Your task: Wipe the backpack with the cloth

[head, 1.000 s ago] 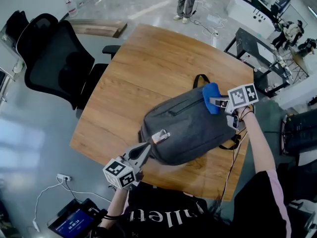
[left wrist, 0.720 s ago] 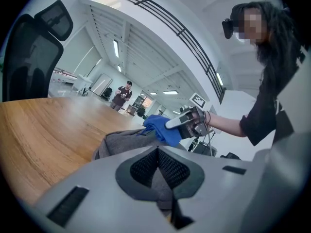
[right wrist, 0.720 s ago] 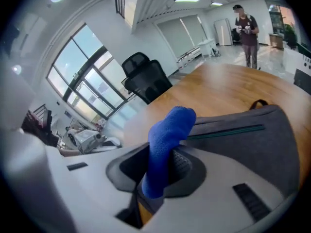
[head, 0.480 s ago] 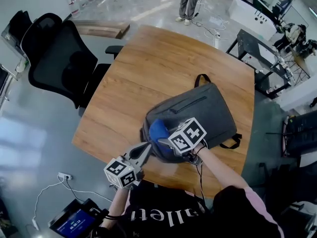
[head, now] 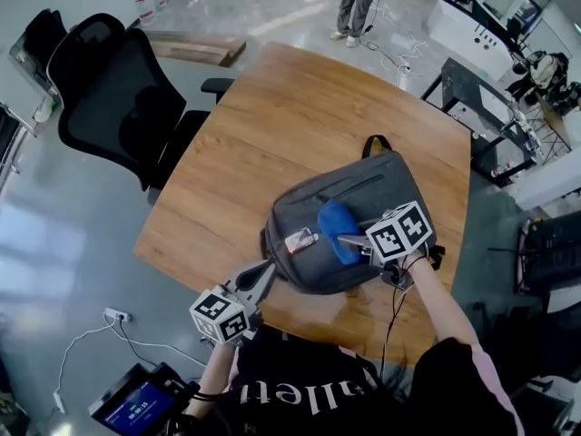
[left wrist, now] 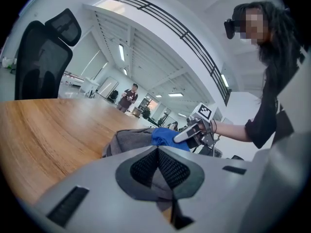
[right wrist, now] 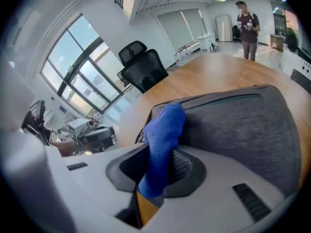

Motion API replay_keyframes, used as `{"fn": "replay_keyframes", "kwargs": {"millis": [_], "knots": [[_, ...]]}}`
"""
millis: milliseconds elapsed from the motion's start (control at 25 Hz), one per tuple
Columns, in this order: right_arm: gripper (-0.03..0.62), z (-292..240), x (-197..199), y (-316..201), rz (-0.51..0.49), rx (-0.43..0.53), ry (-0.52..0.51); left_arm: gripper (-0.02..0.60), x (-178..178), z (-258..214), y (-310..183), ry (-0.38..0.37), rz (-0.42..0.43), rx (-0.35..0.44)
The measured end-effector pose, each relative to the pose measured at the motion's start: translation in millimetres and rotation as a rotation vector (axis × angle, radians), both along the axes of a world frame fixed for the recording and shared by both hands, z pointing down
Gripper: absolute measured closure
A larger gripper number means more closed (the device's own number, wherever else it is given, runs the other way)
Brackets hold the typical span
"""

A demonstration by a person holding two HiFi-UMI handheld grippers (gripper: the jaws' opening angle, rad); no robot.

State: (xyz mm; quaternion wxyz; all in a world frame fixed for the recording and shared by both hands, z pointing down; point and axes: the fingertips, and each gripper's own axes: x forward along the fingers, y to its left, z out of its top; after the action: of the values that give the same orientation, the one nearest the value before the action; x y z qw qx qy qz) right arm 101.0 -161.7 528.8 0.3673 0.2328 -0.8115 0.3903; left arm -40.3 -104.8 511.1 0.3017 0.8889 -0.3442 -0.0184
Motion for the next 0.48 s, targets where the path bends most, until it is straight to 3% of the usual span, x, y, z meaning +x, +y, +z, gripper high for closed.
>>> {"fn": "replay_keyframes", "kwargs": {"millis": [480], "knots": [[0.507, -23.9, 166.1, -65.4, 0.379, -0.047, -0.08, 0.58, 13.3, -0.7, 7.9, -0.012, 0.052, 0.005]]}}
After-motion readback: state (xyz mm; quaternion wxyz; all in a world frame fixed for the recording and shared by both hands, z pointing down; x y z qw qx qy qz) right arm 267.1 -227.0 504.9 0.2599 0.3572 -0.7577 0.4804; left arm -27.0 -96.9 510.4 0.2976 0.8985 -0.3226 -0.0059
